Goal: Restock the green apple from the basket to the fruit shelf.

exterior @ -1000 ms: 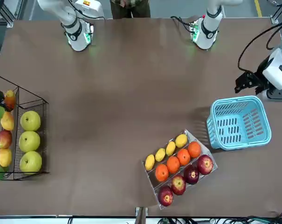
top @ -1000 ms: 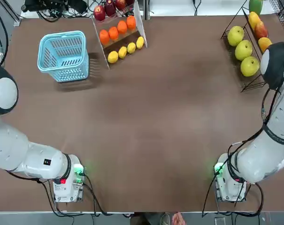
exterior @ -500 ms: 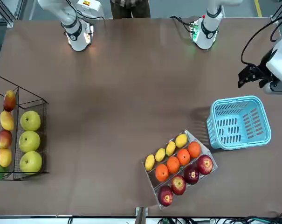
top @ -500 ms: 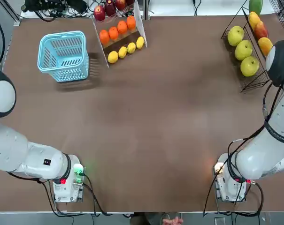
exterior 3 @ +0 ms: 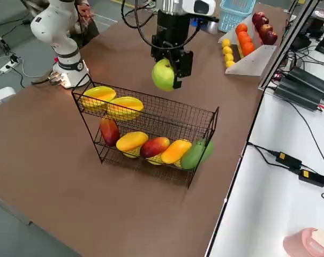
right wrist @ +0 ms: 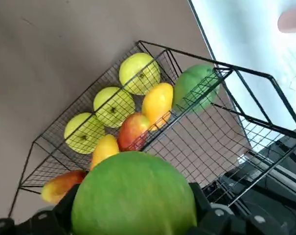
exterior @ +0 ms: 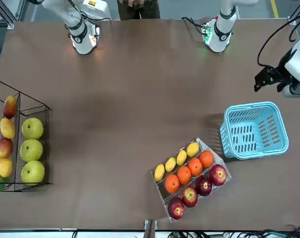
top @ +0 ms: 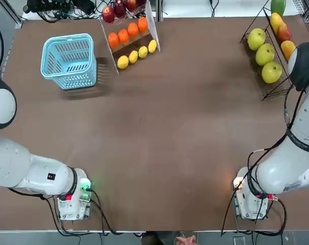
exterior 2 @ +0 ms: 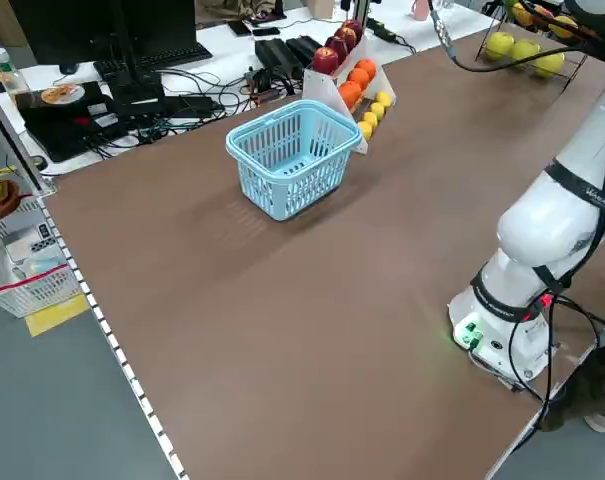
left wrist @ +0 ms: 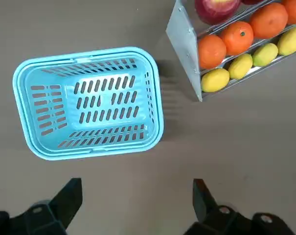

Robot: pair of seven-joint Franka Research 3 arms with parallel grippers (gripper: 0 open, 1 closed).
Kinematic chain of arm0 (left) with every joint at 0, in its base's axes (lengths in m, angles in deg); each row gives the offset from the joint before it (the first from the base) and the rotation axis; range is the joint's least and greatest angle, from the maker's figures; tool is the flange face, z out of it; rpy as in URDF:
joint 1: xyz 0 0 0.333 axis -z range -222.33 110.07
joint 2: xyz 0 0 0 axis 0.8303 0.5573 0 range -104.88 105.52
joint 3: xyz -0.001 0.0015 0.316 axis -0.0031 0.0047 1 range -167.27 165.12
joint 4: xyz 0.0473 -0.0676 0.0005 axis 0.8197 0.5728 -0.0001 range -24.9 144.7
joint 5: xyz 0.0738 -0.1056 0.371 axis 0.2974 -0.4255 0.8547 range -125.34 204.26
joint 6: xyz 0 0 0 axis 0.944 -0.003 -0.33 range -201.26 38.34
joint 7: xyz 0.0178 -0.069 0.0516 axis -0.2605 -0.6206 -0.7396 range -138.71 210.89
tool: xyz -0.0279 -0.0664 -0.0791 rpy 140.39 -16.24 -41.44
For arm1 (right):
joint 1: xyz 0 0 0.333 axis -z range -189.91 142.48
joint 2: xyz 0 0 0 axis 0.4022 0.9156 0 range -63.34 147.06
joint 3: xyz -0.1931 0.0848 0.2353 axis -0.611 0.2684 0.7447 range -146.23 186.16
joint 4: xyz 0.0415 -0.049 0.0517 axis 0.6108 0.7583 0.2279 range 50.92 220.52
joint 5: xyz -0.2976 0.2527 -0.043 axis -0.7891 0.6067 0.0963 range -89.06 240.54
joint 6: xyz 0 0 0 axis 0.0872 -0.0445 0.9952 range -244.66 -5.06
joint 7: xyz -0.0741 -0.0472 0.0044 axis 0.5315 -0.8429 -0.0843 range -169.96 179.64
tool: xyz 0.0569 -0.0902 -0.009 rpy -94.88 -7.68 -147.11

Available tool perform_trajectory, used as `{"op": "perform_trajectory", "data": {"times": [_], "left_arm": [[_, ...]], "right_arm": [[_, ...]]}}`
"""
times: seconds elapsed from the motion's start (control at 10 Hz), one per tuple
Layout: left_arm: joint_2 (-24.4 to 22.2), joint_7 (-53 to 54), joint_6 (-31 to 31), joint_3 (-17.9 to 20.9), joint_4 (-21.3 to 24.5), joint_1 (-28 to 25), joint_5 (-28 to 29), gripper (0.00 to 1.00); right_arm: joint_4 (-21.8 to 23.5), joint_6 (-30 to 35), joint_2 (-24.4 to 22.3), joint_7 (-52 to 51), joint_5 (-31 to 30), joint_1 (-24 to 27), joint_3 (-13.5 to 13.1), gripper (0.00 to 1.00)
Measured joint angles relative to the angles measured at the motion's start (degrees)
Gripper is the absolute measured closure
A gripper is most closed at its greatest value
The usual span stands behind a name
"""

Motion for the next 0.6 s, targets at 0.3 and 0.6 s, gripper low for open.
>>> {"op": "perform_trajectory", "data": {"times": [0.3,0.6], "left_arm": [[0.0,-0.1,0.0,0.0,0.0,0.0,0.0,0.00],[0.0,0.0,0.0,0.2,0.0,-0.2,0.0,0.00]], "right_arm": [[0.0,-2.9,2.1,-2.3,0.2,4.8,3.3,0.09],[-0.1,-4.5,3.8,-2.5,0.2,5.5,4.1,0.09]]}}
